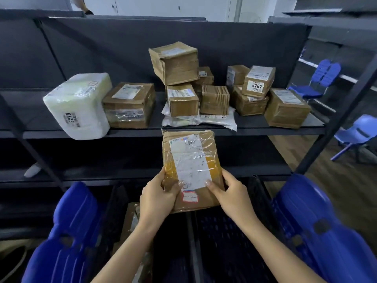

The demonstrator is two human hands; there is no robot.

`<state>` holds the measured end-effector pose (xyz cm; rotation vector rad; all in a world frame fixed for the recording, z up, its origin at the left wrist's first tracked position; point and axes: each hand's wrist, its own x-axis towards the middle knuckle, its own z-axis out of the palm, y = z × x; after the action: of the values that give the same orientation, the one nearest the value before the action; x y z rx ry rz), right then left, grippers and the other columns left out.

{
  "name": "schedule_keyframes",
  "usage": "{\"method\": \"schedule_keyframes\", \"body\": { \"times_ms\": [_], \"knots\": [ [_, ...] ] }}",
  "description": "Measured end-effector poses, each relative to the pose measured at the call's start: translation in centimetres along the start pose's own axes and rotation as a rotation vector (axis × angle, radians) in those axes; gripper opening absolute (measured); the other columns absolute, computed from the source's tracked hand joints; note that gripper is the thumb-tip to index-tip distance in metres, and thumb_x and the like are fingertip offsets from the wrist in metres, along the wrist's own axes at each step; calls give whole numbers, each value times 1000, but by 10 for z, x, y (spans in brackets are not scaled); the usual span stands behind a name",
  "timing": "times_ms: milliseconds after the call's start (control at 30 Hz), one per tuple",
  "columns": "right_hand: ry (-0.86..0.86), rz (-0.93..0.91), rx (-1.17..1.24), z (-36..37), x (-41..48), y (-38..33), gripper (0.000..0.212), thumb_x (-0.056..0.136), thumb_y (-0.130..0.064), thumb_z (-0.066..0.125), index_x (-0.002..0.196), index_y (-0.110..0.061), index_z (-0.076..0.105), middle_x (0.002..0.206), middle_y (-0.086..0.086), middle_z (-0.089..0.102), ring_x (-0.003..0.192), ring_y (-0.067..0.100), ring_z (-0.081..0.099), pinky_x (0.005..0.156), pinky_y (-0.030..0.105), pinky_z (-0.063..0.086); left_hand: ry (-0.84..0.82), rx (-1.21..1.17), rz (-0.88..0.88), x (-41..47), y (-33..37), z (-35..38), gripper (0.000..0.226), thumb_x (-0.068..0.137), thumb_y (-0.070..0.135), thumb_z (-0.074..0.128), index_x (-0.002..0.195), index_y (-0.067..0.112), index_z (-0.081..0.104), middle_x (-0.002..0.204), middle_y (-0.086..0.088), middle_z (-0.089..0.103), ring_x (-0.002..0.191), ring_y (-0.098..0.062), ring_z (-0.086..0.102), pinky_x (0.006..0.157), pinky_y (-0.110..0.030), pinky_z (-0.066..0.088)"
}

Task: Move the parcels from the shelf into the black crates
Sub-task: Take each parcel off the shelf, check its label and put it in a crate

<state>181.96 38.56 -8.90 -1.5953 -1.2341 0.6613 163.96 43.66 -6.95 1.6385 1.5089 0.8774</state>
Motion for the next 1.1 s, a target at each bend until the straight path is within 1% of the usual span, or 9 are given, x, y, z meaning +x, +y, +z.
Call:
{"method": "schedule_keyframes", "body": {
  "times_ms": [133,333,500,567,700,767,867,1000,1100],
  "knots": [
    [28,24,1,-5,-2,6,39,86,-36,66,124,-36,57,95,-27,68,91,-14,61,71,4,48,-32,-20,13,2,0,7,43,80,34,72,122,36,61,89,14,73,88,-10,67,83,-41,54],
    [91,118,-47,-34,-6,34,35,87,-35,66,121,-35,59,91,-25,68,86,-11,63,68,7,50,-122,-48,66,5,3,45,34,79,32,73,112,33,66,88,16,72,86,-7,67,80,-39,55],
    [60,211,-97,-56,-1,74,30,88,-31,66,117,-33,61,89,-25,65,81,-17,61,62,3,45,-198,-26,28,11,-8,100,24,80,31,71,104,31,66,84,14,72,80,-6,68,74,-36,57],
    [22,263,-123,-62,5,94,27,88,-31,65,115,-31,62,91,-22,67,83,-11,63,62,5,46,-224,4,-1,15,-16,124,21,82,29,70,102,31,66,79,17,70,78,-6,67,73,-34,57],
    [-50,329,-205,-67,20,137,26,89,-31,64,113,-26,62,96,-19,66,90,2,64,71,16,47,-269,104,-75,24,-38,168,23,86,29,66,107,22,64,78,18,64,76,-8,62,66,-27,49],
    [-96,353,-265,-65,26,159,27,89,-32,64,114,-22,62,95,-16,64,88,4,61,72,21,44,-293,147,-131,28,-51,188,26,87,31,64,110,20,61,86,11,66,78,-12,62,64,-25,45],
    [-160,404,-312,-59,35,194,31,89,-35,62,116,-20,60,98,-10,66,88,8,61,72,23,42,-330,210,-224,34,-74,215,33,89,33,62,115,14,57,97,1,68,88,-22,62,66,-28,42],
    [-233,477,-346,-41,46,240,37,88,-37,62,120,-19,58,109,-1,69,100,18,63,77,26,46,-374,192,-354,40,-106,247,49,84,34,68,123,14,48,109,0,66,98,-22,62,71,-28,44],
    [-273,501,-353,-22,51,273,37,88,-38,62,120,-20,58,111,-1,69,104,18,63,79,26,47,-373,157,-409,44,-132,266,59,76,28,76,123,17,41,108,3,65,89,-15,60,70,-27,45]
  ]
}}
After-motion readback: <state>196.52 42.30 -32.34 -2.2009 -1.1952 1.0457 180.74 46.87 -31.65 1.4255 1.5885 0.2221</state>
